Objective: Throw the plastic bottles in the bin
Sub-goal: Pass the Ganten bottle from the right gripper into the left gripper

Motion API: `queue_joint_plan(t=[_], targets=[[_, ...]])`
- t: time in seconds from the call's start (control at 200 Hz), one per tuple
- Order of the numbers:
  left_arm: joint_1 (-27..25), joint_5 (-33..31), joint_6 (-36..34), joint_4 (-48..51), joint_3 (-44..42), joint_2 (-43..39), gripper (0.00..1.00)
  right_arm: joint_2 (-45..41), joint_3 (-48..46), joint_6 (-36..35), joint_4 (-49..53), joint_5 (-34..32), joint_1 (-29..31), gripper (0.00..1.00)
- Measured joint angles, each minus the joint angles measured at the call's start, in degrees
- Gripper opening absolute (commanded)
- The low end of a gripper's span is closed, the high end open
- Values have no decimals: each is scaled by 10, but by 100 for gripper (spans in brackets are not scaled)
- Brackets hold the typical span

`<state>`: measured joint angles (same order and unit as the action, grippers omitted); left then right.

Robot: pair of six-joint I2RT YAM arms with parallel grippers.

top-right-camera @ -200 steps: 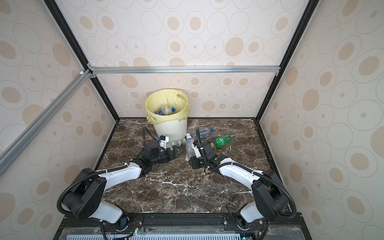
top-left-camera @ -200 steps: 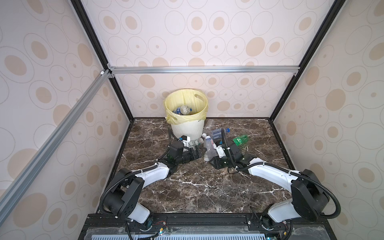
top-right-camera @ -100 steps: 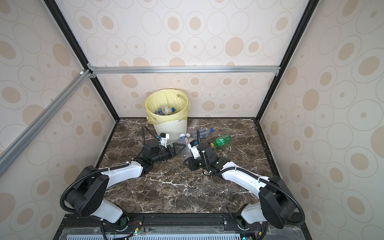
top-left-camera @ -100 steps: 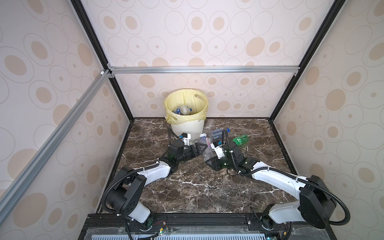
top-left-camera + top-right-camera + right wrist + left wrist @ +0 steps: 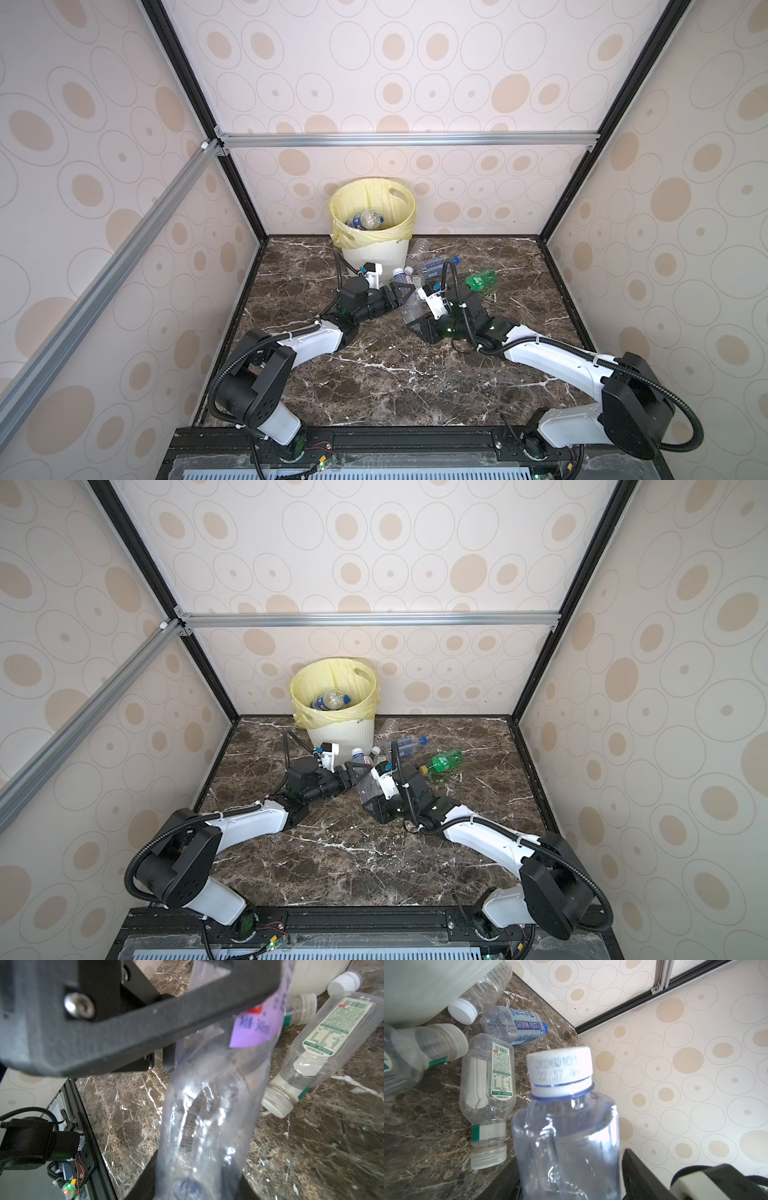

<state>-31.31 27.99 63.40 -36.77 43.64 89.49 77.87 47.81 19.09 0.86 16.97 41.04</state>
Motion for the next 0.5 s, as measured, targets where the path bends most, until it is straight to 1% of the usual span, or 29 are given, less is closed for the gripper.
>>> queue_joint_plan(t=[0.075, 0.215, 0.41, 0.5], targets=[[0, 0, 1, -1, 0, 0, 63, 0, 0, -1, 0, 0, 1, 42], [0, -1, 3, -1, 0, 0, 54, 0, 0, -2, 0, -3, 1, 56], [0, -15, -1, 19, 0, -7, 53, -1, 0, -5, 4, -6, 2, 75], [4, -26, -4, 39, 0, -19, 53, -7, 0, -10, 9, -12, 2, 82]])
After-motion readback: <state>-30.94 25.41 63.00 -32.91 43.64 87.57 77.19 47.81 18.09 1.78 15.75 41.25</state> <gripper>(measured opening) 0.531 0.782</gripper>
